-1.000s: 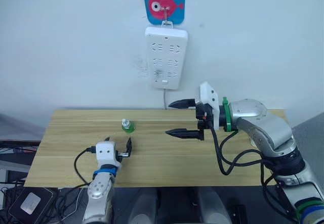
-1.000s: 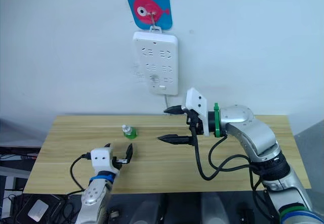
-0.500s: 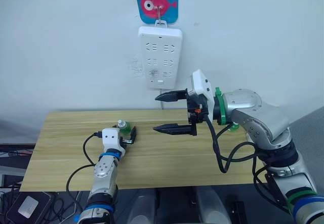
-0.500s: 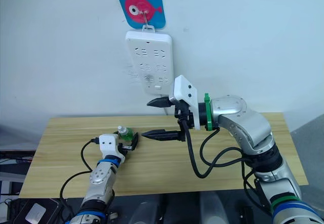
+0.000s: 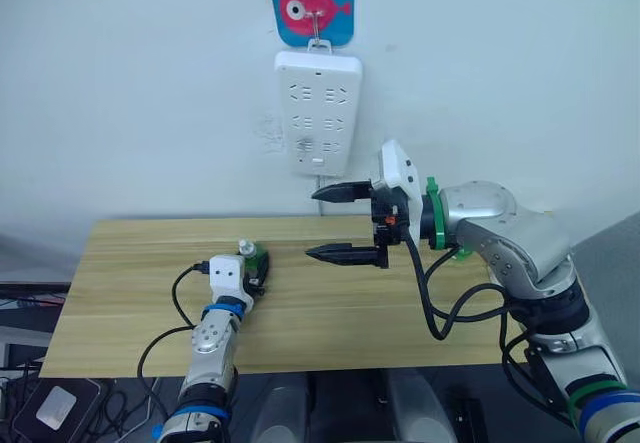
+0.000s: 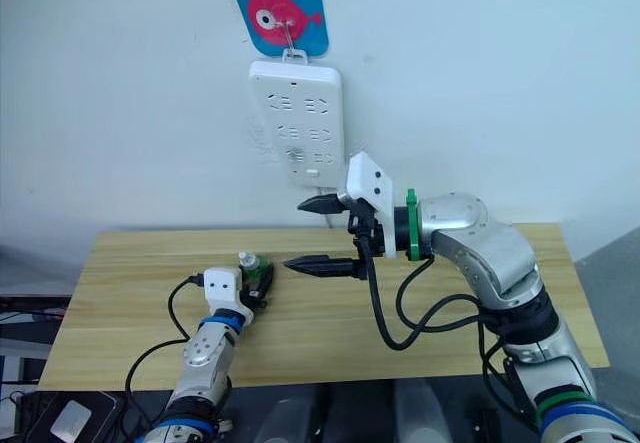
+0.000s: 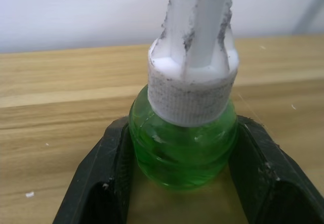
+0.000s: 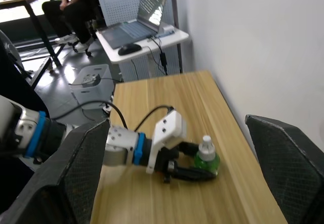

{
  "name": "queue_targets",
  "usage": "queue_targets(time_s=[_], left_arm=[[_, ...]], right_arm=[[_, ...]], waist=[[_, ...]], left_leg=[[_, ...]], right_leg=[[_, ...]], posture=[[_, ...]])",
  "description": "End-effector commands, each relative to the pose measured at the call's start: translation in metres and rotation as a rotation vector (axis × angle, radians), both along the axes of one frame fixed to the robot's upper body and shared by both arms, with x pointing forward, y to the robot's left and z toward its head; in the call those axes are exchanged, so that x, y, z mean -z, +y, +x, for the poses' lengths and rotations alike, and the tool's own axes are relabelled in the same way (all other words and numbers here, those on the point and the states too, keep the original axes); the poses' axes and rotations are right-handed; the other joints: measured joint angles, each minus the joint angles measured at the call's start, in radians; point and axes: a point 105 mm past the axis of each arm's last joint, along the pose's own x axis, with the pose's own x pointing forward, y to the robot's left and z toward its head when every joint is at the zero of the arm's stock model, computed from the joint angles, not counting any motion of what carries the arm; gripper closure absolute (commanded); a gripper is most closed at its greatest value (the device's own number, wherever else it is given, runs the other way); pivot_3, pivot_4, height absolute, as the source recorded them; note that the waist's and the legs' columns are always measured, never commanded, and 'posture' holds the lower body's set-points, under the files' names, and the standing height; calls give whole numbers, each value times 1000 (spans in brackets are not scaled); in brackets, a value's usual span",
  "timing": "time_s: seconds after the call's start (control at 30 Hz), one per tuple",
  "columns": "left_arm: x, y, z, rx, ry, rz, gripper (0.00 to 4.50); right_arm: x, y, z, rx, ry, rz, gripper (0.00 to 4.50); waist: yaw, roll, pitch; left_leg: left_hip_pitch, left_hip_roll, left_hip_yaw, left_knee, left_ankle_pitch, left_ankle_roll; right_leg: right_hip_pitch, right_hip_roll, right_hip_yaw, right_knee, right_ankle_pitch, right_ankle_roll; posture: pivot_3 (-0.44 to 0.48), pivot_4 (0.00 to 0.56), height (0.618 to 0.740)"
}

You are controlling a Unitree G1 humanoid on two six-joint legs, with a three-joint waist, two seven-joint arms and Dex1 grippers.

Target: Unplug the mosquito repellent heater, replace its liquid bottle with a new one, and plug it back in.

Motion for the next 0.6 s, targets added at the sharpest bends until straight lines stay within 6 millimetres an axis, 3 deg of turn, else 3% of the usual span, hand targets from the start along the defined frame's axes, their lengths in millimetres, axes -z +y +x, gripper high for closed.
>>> queue_targets(time_s=[0.03, 0.13, 0.27, 0.37, 0.47, 0.6], left_arm=[[-52, -35, 6, 256, -120, 118, 2258], [-95, -76, -14, 657, -113, 156, 2258], [-122, -100, -49, 1071, -4, 200, 2258], [-142, -110, -53, 1202, 24, 185, 2258], [-149, -115, -52, 1294, 31, 239, 2258], [-157, -116, -35, 1310, 4, 270, 2258]], right_arm=[[9, -17, 1, 35, -53, -39, 0], [21, -36, 2, 57, -45, -78, 0], [21, -38, 6, 77, -50, -63, 0], [16, -37, 8, 89, -52, -37, 0], [8, -33, 9, 104, -54, 1, 0], [-6, -26, 4, 103, -11, 71, 0]], waist=[[4, -1, 3], [4, -1, 3], [-8, 0, 3], [-9, 0, 3], [-7, 0, 2], [-7, 0, 2]], left_leg=[[-1, 0, -1, 0, 0, -1], [-2, 0, -1, 0, 1, -1], [0, 0, 2, -2, 1, -2], [1, 1, 3, -2, 1, -2], [0, 1, 2, -2, 1, -2], [-1, 1, 2, 0, 1, -2]], right_leg=[[0, 0, 0, 0, 0, 0], [-1, 0, 1, 0, 0, 0], [-1, 0, 0, 0, 0, 0], [-1, 1, 1, 0, 0, 0], [-1, 1, -1, 0, 0, 0], [-2, 1, 0, 0, 0, 0]], posture=[[19, 329, 740], [25, 314, 740], [9, 276, 740], [-3, 271, 740], [-39, 257, 740], [-78, 245, 740]])
